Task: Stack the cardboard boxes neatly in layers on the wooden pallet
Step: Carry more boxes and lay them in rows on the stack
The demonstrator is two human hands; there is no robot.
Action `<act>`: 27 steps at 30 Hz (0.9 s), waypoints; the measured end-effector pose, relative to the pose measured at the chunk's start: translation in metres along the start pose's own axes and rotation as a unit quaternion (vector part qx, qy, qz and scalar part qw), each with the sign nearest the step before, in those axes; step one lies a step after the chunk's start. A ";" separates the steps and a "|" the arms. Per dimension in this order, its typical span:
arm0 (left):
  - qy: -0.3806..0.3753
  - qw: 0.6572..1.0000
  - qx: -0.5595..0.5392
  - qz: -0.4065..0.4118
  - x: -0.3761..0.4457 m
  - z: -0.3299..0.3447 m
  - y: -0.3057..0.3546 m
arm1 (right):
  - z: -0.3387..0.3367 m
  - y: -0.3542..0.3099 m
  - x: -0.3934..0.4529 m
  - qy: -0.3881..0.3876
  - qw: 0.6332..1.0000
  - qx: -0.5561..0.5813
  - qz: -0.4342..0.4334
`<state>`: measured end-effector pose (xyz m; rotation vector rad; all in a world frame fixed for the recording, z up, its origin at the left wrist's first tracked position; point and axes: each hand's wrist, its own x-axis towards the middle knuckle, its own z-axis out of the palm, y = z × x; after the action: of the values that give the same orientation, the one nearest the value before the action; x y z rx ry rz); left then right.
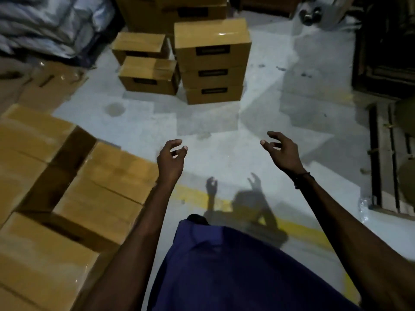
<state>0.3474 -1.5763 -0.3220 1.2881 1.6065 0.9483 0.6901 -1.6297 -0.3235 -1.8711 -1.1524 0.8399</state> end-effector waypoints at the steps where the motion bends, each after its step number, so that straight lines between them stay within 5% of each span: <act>1: -0.005 1.000 0.000 0.004 0.017 0.011 0.010 | -0.008 0.001 0.018 0.010 1.000 0.005 0.000; 27: 0.002 0.999 -0.040 0.001 0.462 0.248 0.185 | -0.066 -0.083 0.520 0.037 0.998 0.027 -0.050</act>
<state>0.5902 -1.0765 -0.3102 1.2335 1.5558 1.0070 0.9055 -1.1462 -0.2907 -1.7716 -1.1551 0.7325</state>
